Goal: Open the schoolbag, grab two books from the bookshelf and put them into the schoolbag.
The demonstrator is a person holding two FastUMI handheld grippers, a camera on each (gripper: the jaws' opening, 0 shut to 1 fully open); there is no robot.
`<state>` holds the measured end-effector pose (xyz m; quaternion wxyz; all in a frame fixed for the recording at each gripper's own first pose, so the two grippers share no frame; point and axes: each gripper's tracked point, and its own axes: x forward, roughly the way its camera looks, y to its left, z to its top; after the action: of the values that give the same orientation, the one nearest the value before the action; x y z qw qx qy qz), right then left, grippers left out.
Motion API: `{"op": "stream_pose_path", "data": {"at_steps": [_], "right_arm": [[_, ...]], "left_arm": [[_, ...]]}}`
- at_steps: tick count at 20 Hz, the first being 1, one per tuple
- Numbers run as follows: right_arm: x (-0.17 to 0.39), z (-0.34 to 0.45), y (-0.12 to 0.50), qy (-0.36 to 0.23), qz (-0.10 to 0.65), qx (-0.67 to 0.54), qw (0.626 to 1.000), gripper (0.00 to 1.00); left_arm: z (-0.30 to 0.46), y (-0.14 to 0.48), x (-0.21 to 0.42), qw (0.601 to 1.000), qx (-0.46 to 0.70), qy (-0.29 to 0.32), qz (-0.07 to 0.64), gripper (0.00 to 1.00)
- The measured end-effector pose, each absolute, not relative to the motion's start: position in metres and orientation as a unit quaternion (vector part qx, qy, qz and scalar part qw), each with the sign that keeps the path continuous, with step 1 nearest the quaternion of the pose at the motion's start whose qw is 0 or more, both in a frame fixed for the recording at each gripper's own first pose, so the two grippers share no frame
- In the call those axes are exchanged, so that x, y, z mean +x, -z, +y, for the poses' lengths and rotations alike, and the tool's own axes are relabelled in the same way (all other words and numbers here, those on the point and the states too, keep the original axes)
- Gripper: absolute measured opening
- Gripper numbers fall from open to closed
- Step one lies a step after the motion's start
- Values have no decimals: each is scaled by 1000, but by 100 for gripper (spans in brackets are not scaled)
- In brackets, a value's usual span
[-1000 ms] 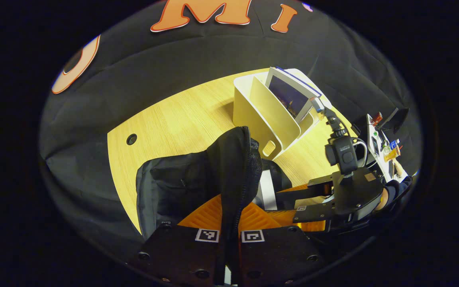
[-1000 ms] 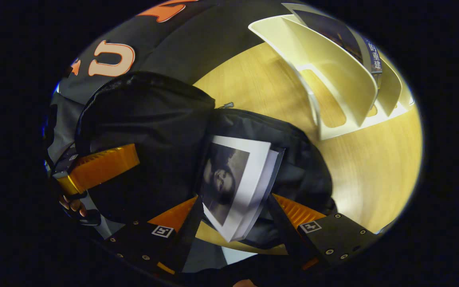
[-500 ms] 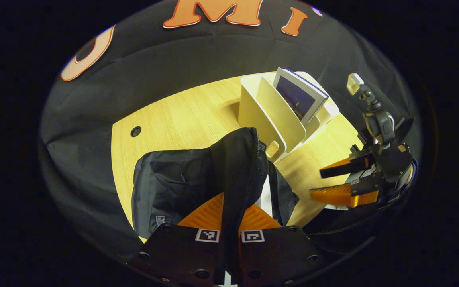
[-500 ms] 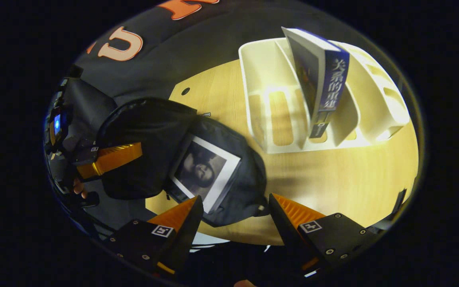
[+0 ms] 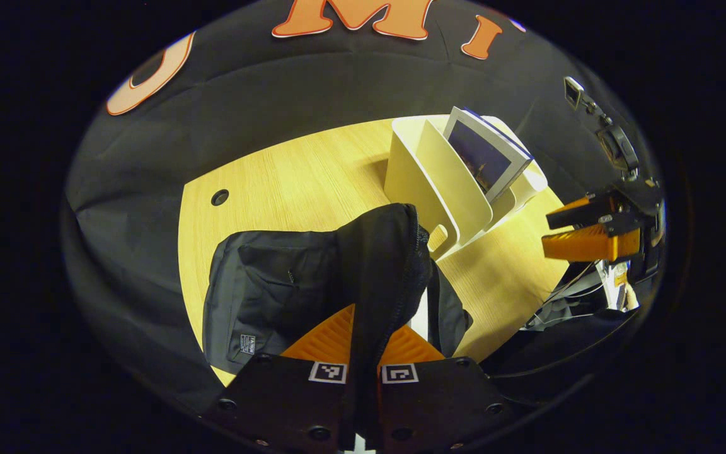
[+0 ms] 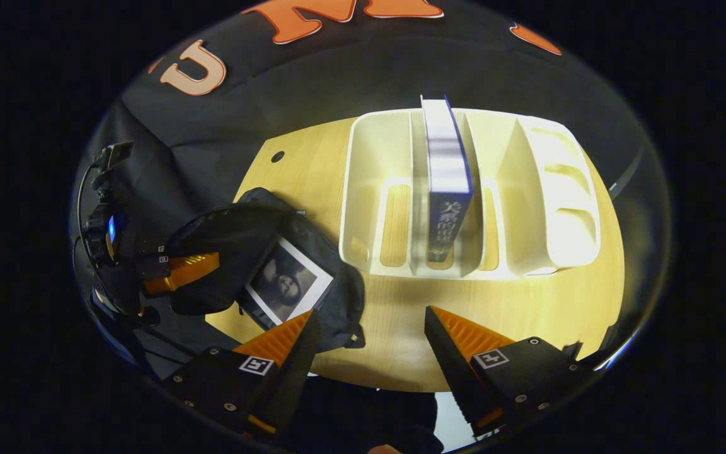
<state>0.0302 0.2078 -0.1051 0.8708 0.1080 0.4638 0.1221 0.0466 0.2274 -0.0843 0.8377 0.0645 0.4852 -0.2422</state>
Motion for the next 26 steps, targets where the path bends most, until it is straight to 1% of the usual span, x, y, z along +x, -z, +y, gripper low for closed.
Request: {"op": "stream_pose_path", "data": {"at_steps": [8,11,14,17,21,26], "right_arm": [[74,169,70,-112,461,60,878,99],[82,166,56,-125,462,32,878,99],[98,162,44,-123,467,22,875,99],[111,161,37,-135,472,14,871,99],[127,158,44,-143,494,1,858,99],[152,160,68,-146,525,-13,839,99]], "left_arm": [[232,86,49,838,64,231,490,6],[230,87,48,839,57,224,492,6],[230,87,47,843,50,217,490,6],[226,88,44,845,24,207,493,6],[225,93,42,850,-3,187,493,6],[225,94,38,854,-19,162,494,6]]}}
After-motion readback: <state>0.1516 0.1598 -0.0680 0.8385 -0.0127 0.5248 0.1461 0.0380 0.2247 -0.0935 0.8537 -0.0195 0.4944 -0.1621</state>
